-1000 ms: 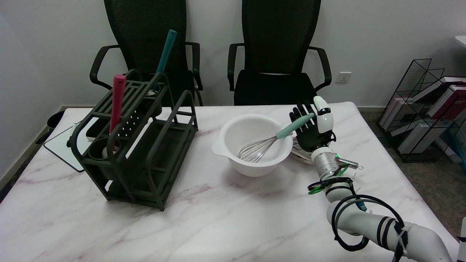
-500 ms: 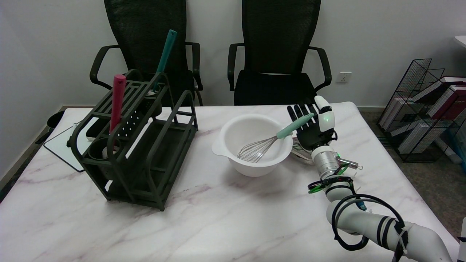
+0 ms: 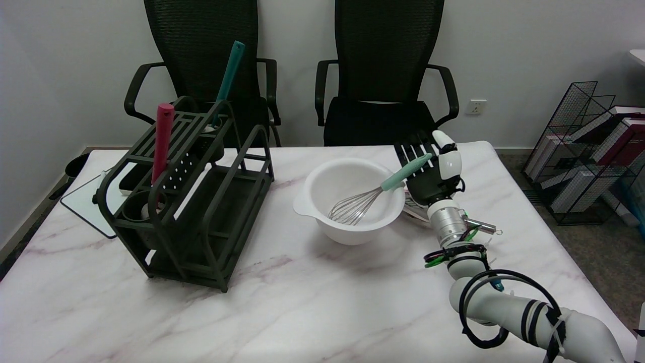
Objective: Pick up the whisk.
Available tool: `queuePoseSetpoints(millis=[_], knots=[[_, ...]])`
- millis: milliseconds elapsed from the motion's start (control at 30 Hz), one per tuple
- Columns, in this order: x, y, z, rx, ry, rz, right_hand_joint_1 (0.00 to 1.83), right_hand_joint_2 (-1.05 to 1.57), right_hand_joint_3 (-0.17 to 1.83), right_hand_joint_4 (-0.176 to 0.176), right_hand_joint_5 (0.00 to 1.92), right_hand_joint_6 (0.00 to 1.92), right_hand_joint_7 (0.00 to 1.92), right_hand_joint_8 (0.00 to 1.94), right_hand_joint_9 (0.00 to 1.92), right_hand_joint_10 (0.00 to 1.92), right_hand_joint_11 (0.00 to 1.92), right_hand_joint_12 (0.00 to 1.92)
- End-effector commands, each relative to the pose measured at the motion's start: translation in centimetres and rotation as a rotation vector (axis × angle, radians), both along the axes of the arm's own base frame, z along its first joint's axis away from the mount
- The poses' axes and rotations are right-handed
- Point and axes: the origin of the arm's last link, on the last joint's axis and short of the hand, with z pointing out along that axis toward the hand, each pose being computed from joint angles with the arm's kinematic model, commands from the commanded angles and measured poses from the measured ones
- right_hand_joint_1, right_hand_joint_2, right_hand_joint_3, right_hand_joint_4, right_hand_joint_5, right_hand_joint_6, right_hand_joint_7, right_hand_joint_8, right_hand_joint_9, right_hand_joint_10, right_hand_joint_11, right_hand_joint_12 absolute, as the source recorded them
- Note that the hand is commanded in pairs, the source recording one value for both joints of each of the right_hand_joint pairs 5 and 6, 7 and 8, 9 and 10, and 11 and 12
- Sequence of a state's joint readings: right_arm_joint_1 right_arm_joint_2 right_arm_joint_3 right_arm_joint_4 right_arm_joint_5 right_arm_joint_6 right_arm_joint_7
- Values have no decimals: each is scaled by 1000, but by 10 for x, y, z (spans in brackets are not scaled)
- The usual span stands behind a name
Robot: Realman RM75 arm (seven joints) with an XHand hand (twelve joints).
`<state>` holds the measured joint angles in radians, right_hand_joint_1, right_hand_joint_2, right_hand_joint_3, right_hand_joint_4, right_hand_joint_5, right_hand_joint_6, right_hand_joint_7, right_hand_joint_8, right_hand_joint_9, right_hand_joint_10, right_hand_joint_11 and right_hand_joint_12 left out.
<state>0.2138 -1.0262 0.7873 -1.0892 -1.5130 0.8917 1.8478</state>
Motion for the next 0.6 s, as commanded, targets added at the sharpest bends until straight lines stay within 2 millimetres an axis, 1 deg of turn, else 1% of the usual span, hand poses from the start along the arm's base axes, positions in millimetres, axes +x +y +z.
queuePoseSetpoints(millis=[33,300,400,467,600], knots=[[9,0,-17,41,-46,30,756,848,753,0,234,234,217,217,178,178,301,301],[16,0,-22,61,-44,49,747,874,766,0,243,243,206,206,171,171,275,275],[18,0,-24,77,-21,60,733,910,769,0,275,275,205,205,171,171,269,269],[19,-1,-25,86,-4,64,728,918,778,0,315,315,208,208,171,171,265,265],[20,-1,-25,107,50,70,722,917,795,0,481,481,278,278,198,198,261,261]])
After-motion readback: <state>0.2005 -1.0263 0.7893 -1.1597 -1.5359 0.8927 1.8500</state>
